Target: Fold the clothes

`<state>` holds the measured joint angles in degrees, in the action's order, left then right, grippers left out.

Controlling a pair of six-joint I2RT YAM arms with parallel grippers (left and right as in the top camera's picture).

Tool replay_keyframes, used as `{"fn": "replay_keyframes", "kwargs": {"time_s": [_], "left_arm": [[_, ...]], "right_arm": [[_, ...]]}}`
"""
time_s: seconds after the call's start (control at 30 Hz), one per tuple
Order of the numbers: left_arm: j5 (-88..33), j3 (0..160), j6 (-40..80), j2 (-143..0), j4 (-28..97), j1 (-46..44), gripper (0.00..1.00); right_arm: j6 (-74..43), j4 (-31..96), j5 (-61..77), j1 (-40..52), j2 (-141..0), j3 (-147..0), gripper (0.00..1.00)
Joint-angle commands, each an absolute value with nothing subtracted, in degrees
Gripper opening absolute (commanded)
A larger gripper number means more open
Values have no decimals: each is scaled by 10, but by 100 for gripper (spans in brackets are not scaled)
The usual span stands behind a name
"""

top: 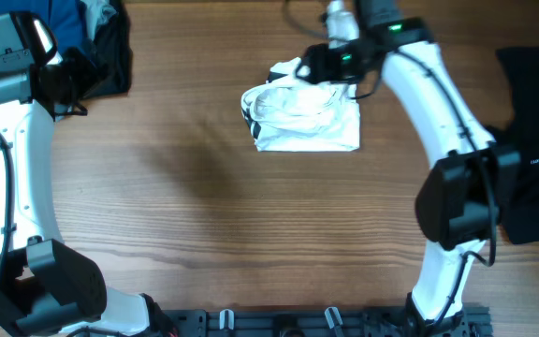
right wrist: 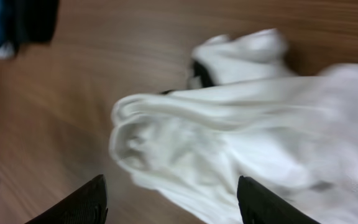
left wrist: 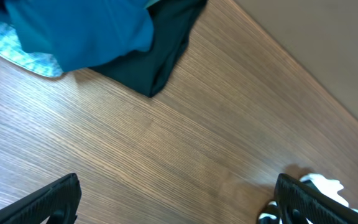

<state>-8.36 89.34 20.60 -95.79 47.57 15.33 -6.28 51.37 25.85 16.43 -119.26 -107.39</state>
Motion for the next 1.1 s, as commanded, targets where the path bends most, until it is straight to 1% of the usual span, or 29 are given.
{"fn": "replay_keyframes", "kwargs": {"time_s": [0.0, 0.13, 0.23, 0.27, 0.3, 0.43, 0.57, 0.63, 0.73, 0.83, 0.87, 1.07], "left_arm": [[-59, 892, 197, -966, 474, 153, 100], [-59, 892, 197, -966, 476, 153, 100], [-59, 892, 197, -966, 478, 153, 100], [-59, 892, 197, -966, 479, 153, 100], [-59, 892, 197, -966, 479, 153, 100], [-59, 892, 197, -966, 479, 153, 100], [-59, 892, 197, -966, 479, 153, 100], [-59, 892, 197, -966, 479, 153, 100], [-59, 892, 197, -966, 479, 153, 100], [-59, 892, 197, -966, 479, 153, 100], [-59, 892, 197, -966, 479, 153, 100], [-59, 892, 197, -966, 479, 153, 100]], "right_arm": [[-51, 483, 247, 219, -1208, -1081, 67], [-162, 452, 178, 253, -1228, -1081, 66], [-235, 446, 130, 272, -1244, -1080, 54], [-254, 444, 116, 279, -1250, -1080, 52], [-262, 443, 113, 283, -1254, -1080, 51], [-287, 435, 106, 293, -1275, -1080, 50], [-288, 428, 103, 295, -1288, -1080, 49], [-295, 426, 102, 295, -1291, -1080, 45], [-300, 422, 102, 295, -1293, -1080, 32], [-300, 425, 102, 293, -1293, -1080, 9], [-300, 428, 102, 290, -1292, -1080, 4], [-275, 504, 103, 241, -1233, -1087, 4]]}}
